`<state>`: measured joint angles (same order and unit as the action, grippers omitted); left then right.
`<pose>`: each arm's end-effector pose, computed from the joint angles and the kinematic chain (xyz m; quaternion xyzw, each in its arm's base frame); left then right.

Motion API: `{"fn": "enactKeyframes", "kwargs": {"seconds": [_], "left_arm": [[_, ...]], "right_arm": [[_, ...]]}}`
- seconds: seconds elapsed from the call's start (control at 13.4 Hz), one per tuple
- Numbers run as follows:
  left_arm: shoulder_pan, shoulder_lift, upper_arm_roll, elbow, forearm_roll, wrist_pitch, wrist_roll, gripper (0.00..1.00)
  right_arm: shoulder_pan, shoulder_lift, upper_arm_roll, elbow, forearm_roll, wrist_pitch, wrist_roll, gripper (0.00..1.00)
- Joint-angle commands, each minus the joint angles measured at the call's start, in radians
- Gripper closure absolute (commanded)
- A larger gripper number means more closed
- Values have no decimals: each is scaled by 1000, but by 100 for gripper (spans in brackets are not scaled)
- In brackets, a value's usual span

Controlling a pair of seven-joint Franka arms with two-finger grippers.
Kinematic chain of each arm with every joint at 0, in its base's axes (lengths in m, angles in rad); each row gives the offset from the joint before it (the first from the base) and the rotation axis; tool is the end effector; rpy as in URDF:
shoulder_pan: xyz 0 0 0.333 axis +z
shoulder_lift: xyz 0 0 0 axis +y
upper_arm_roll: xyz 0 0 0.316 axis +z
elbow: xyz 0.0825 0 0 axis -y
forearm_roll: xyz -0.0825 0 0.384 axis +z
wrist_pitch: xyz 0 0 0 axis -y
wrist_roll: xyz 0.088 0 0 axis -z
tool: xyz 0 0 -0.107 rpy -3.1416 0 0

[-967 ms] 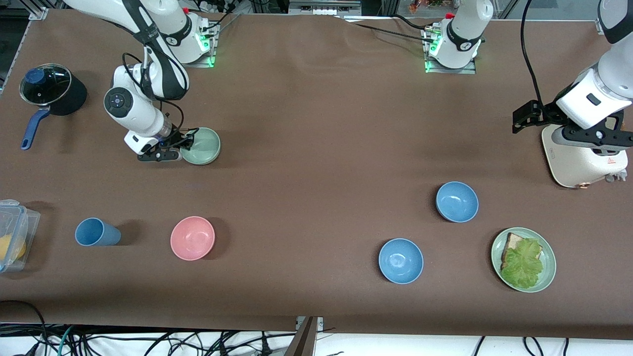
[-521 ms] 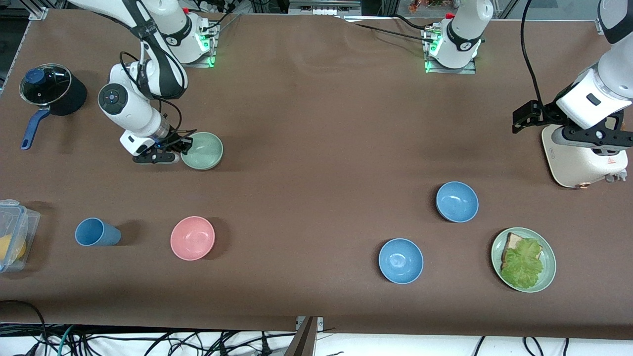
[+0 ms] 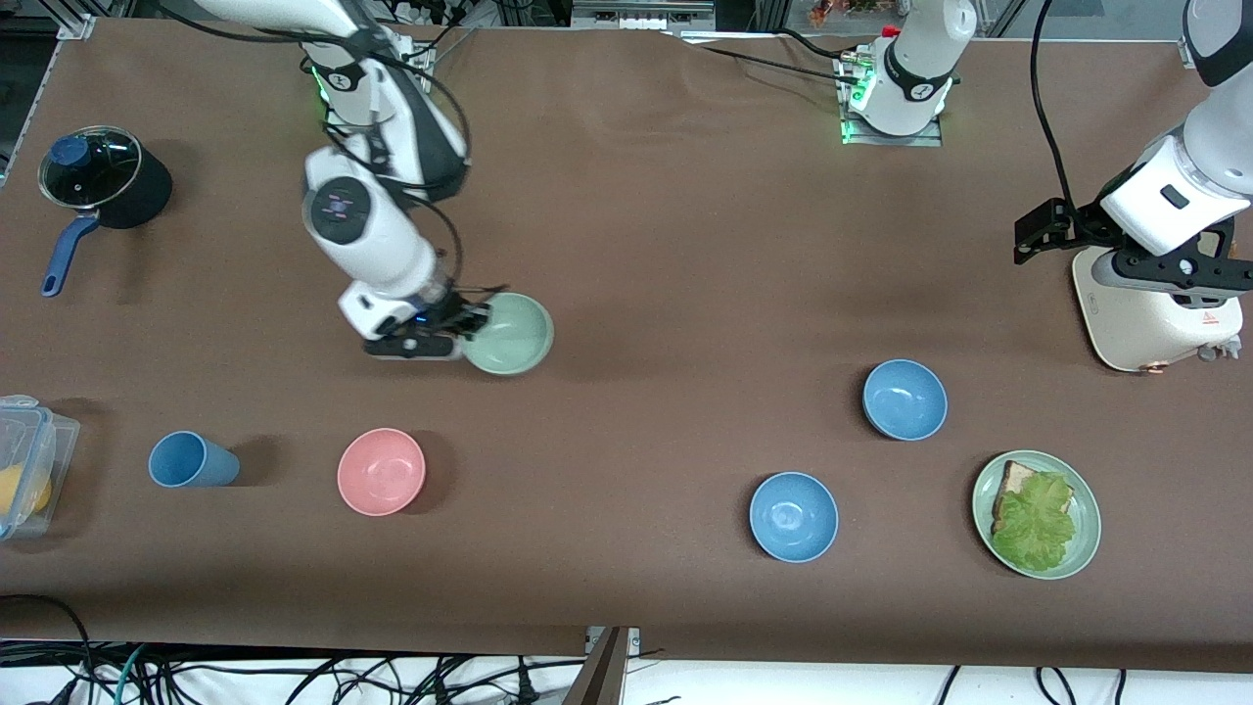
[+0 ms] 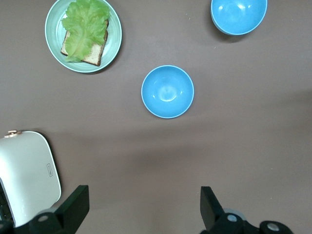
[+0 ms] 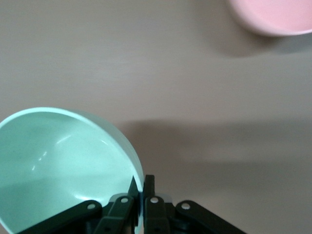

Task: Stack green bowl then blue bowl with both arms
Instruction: 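Set down the green bowl with the right gripper while the left gripper advances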

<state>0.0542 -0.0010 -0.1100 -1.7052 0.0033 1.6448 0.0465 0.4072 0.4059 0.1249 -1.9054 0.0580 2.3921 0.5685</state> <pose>0.5544 -0.0307 0.5677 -0.9982 0.0513 0.0297 0.0018 0.5502 0.3193 0.2949 -0.9971 0.0446 -0.0118 0.0600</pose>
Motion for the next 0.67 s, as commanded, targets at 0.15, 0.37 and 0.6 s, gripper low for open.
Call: {"fn": "enactKeyframes", "kwargs": {"seconds": [0.15,0.37,0.6], "left_arm": [[6,12,-7,27,14,-20,12,0],[6,12,-8,27,14,-20,12,0],[6,24,-7,27,14,-20,7,0]], "right_arm": [[180,324,-8,374,5,-18,290,100],[214,389,-8,420,6,18,364,100],[214,401,-8,420,8,41,369,100]]}}
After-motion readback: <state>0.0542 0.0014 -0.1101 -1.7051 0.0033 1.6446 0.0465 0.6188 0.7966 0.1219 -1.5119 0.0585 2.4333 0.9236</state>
